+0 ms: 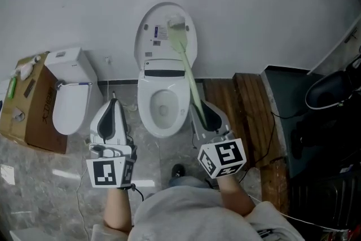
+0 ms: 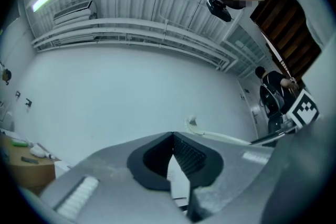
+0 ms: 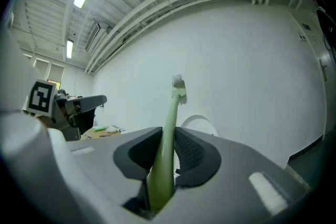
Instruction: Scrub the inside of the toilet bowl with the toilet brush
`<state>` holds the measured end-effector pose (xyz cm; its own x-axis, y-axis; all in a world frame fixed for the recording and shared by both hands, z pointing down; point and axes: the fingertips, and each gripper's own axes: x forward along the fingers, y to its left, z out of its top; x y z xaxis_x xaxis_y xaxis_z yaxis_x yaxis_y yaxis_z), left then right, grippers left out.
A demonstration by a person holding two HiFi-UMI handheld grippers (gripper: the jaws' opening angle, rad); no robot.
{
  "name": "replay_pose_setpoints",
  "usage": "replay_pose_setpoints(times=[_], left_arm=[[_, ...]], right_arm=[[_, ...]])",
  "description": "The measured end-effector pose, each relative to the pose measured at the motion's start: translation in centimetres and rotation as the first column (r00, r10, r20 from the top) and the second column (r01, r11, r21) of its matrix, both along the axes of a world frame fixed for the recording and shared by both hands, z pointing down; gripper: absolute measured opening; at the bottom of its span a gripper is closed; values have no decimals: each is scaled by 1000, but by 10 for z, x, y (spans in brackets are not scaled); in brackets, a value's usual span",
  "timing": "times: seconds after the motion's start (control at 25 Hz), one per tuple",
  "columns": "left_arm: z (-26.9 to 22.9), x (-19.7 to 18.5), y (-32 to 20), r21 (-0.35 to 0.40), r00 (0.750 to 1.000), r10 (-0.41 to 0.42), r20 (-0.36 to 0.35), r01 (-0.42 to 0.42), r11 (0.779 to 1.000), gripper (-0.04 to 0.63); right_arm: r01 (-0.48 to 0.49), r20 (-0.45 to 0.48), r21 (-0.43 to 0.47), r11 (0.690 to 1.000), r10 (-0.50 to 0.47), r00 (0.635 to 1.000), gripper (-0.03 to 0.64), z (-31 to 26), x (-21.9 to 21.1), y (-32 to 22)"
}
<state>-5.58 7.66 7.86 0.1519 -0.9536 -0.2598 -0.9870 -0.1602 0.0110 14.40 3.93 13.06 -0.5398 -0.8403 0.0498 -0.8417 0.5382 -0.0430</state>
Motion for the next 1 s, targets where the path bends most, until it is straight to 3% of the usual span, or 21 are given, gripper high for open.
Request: replay_pose_setpoints(times=[0.44,0.76,1.0], left_arm=[[-4,14,-48,22,998,-65,-1,65,998,5],[5,8,-66,13,997,-76,5,76,997,5],[23,-5,-94,-56,999,-53,-11,52,997,5]], right_arm=[[67,-11,9,998,-67,998,78,1,10,-61],[85,-14,-52,995,-85,996,80,23,0,-85],[72,-37,-122,990,-77,996,80,49,-16,-106]])
